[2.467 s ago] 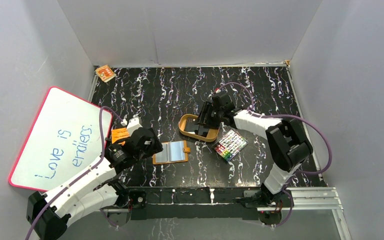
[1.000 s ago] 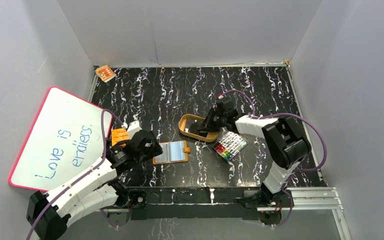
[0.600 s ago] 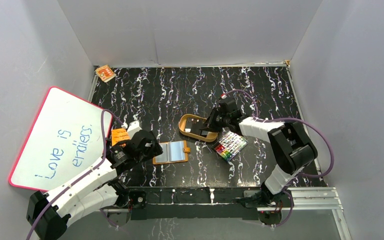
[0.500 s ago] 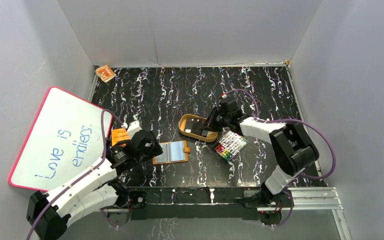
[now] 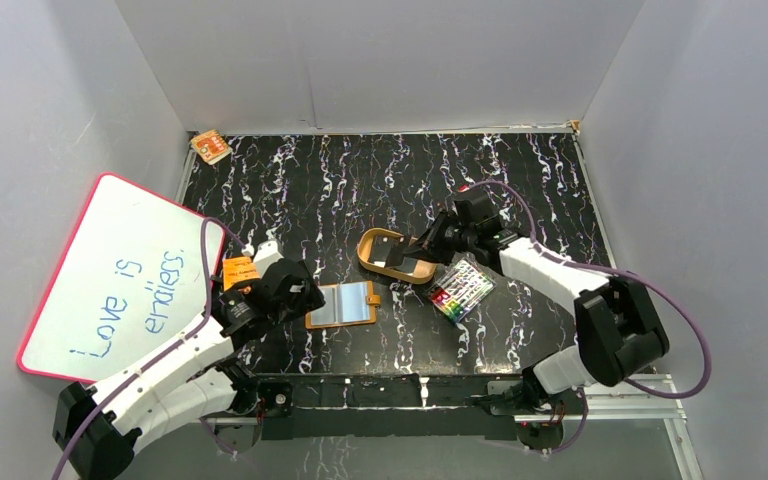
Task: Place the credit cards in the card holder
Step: Pick up the credit card from the storage box, then insert the credit card into the card holder.
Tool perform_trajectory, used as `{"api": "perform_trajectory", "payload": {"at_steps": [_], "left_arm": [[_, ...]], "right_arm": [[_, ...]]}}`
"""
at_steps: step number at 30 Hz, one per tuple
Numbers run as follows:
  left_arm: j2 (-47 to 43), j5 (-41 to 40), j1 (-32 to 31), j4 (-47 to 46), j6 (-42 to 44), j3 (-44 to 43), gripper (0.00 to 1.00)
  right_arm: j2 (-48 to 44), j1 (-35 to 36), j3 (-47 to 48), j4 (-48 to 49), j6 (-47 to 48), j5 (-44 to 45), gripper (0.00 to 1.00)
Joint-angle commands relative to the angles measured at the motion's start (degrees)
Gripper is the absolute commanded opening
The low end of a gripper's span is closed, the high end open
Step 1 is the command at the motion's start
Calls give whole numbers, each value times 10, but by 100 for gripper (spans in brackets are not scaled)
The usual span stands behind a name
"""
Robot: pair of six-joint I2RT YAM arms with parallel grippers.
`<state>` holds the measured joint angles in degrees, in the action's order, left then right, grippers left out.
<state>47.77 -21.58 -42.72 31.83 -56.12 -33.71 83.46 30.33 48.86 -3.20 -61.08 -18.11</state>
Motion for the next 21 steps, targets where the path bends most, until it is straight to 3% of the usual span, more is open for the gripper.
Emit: {"api": "perform_trajectory", "payload": {"at_steps": [1, 6, 12, 21], "left_arm": [[-15, -27, -2, 26, 5, -32, 70], [-39, -27, -2, 36, 0, -24, 70], [-56, -22, -2, 40, -22, 6, 70], [-25, -35, -2, 36, -69, 45, 70]], "right_arm": [[-57, -7, -5, -16, -68, -61, 0], [-72, 1, 24, -42, 32, -138, 0], [-63, 78, 27, -85, 158, -146, 0], [47, 182, 18, 25, 149, -139, 0]]}}
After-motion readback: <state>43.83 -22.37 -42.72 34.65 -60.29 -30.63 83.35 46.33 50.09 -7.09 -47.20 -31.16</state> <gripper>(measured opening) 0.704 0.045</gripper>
